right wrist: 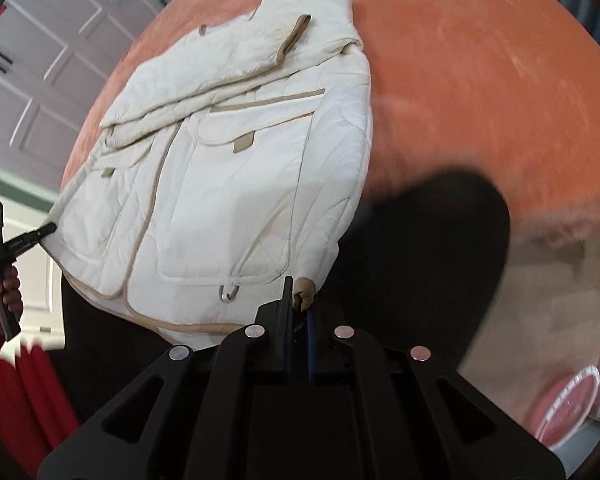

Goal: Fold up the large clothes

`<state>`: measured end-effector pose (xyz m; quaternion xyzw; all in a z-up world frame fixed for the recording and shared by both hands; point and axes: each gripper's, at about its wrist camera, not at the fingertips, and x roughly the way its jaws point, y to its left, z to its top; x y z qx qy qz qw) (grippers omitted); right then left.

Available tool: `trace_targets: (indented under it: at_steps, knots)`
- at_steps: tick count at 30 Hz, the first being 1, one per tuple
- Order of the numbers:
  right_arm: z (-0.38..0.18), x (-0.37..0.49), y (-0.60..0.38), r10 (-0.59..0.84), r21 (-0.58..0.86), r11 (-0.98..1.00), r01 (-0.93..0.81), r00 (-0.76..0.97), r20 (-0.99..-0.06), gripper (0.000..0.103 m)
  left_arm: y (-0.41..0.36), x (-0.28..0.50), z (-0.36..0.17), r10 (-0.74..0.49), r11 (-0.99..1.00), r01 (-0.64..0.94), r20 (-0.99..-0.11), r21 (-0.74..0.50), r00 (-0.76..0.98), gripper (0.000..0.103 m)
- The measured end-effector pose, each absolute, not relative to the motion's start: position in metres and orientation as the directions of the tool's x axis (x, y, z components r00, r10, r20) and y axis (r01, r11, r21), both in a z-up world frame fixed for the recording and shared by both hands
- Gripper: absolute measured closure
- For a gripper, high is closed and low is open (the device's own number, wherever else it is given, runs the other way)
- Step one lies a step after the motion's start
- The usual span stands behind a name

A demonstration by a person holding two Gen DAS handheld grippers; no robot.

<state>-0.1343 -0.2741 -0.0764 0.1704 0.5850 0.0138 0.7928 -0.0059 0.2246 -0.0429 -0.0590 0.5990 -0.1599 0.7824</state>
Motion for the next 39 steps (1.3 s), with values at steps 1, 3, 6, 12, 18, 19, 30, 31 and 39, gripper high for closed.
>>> trace_targets:
  at_steps: [1,3,6,12,18,19,30,31,39]
  knots:
    - [-0.074,-0.145,-0.272,0.223,0.286,0.941,0.180,0.305,-0.926,0.100,0.227,-0.014,-0.042,-0.322,0.943,0.167,-0.921,-0.289,0.221,0.099]
    - [-0.072,-0.159,-0.272,0.232,0.300,0.931,0.206,0.299,-0.926,0.100,0.230,-0.033,-0.041,-0.324,0.943,0.139,-0.927,-0.302,0.187,0.099]
    - [-0.069,-0.162,-0.278,0.250,0.332,0.913,0.236,0.318,-0.915,0.100,0.232,-0.040,-0.030,-0.341,0.939,0.119,-0.918,-0.322,0.203,0.099]
    - [-0.026,-0.111,-0.286,0.229,0.352,0.918,0.183,0.481,-0.846,0.100,0.211,0.000,0.011,-0.381,0.923,0.192,-0.865,-0.334,0.327,0.099]
    - [0.006,-0.035,-0.298,0.175,0.364,0.918,0.156,0.664,-0.727,0.100,0.182,0.067,0.036,-0.354,0.933,0.239,-0.805,-0.269,0.477,0.099]
    - [0.006,-0.020,-0.303,0.167,0.371,0.915,0.162,0.683,-0.711,0.100,0.179,0.077,0.038,-0.351,0.935,0.236,-0.797,-0.266,0.491,0.099]
    - [-0.026,0.091,-0.343,0.117,0.440,0.860,0.259,0.738,-0.664,0.100,0.148,0.202,-0.003,-0.280,0.959,0.193,-0.782,-0.206,0.557,0.097]
    - [-0.034,0.098,-0.344,0.113,0.441,0.856,0.271,0.734,-0.670,0.100,0.146,0.210,-0.009,-0.277,0.960,0.187,-0.787,-0.207,0.551,0.097]
    - [-0.077,0.150,-0.355,0.129,0.473,0.822,0.318,0.705,-0.697,0.094,0.142,0.262,-0.060,-0.247,0.969,0.101,-0.841,-0.226,0.482,0.090]
